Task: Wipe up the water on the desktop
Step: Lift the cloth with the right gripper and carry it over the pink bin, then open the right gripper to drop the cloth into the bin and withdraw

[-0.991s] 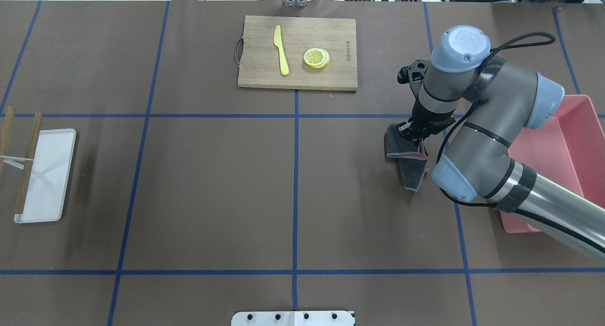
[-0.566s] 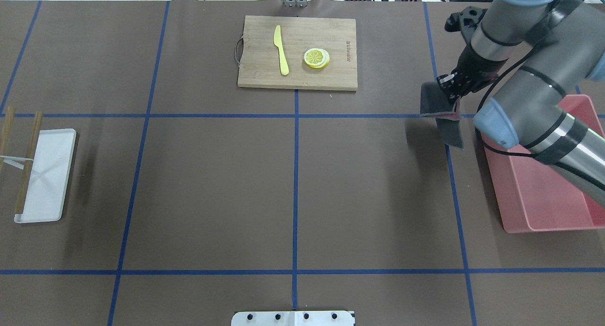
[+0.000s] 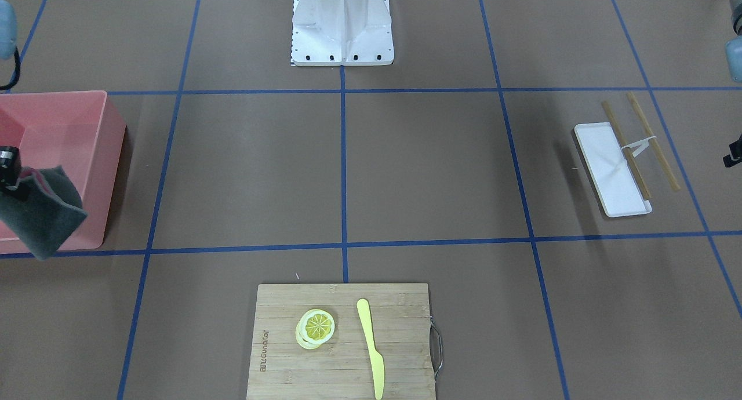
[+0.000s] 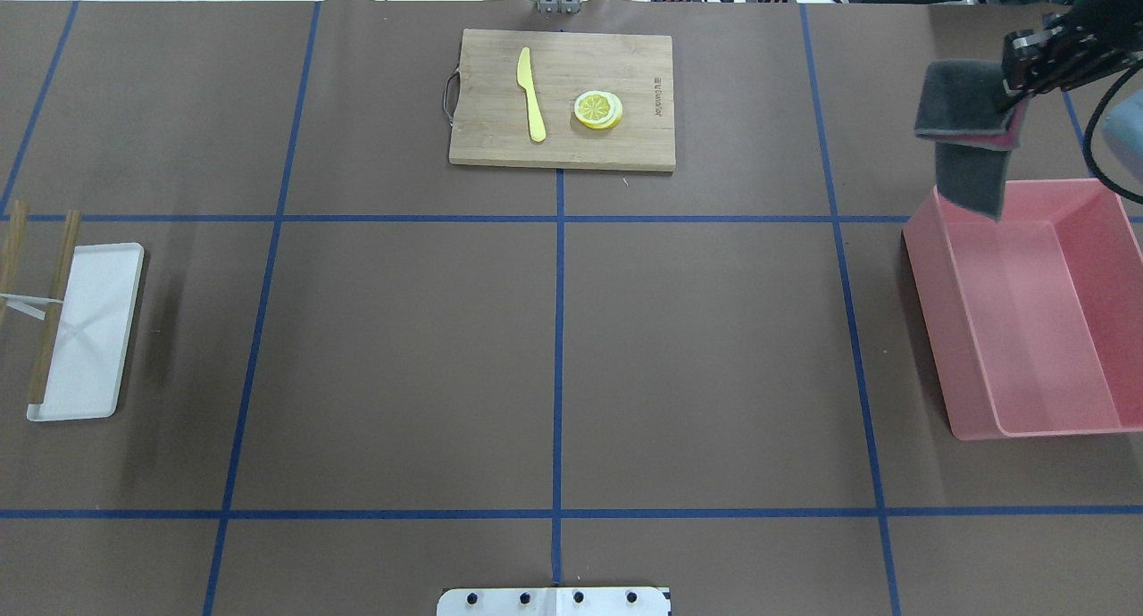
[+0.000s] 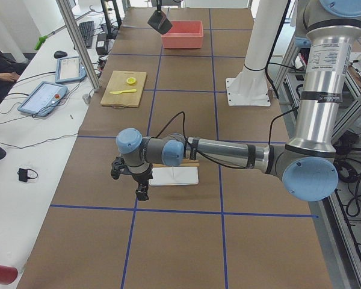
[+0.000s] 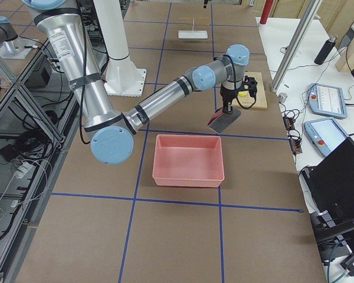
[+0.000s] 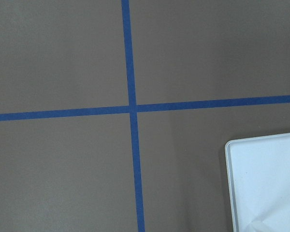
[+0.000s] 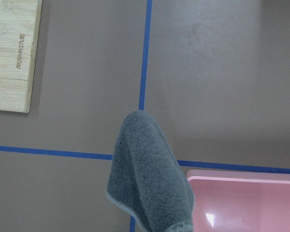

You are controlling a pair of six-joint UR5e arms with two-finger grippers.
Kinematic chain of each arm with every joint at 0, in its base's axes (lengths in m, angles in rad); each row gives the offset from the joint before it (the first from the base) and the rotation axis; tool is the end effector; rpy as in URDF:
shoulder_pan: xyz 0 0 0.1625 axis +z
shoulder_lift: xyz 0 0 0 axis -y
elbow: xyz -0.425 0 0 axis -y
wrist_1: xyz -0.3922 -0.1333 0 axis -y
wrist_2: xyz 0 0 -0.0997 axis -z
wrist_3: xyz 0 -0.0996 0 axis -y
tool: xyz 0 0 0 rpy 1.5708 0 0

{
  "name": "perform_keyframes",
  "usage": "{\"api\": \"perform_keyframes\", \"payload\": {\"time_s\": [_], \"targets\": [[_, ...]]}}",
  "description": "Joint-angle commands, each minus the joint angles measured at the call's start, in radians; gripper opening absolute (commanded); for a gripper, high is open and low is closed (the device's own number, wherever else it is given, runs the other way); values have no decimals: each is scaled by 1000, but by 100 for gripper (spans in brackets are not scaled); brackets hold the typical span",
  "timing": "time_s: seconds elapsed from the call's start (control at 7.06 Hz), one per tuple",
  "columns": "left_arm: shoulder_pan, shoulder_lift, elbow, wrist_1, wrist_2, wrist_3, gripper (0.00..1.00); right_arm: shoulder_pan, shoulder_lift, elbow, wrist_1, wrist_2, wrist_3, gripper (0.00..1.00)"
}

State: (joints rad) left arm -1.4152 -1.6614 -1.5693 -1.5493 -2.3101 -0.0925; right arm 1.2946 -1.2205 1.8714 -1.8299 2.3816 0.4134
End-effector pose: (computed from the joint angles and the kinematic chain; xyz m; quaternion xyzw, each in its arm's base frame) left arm 0.0173 -0.5374 0.6175 -0.0134 0.3622 0.0416 0.9311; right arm -0.0983 -0.5710 0.3494 0.0376 -0.4245 -0.0148 0.9045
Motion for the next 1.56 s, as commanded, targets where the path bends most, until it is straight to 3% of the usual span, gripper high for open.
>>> {"api": "perform_keyframes", "payload": {"time_s": [0.0,0.28,0.57,0.71,0.85,1.42], "targets": [[-1,6,-1,-3,0,1,99,71,-49,163,-336,-4,-221,0],[-1,6,-1,-3,0,2,99,55,-158,181,-356,-95,-359,0],[-1,8,-2,-3,0,4,99,43,-206,175,-356,-102,-415,1],[-1,8,-2,-3,0,2,99,-30,-200,172,-359,-114,-407,87],[-1,6,-2,-2,0,2,99,-32,-215,175,-355,-114,-410,100],[-46,0,-2,1,0,11,99,14,-225,144,-321,-174,-409,100]]}}
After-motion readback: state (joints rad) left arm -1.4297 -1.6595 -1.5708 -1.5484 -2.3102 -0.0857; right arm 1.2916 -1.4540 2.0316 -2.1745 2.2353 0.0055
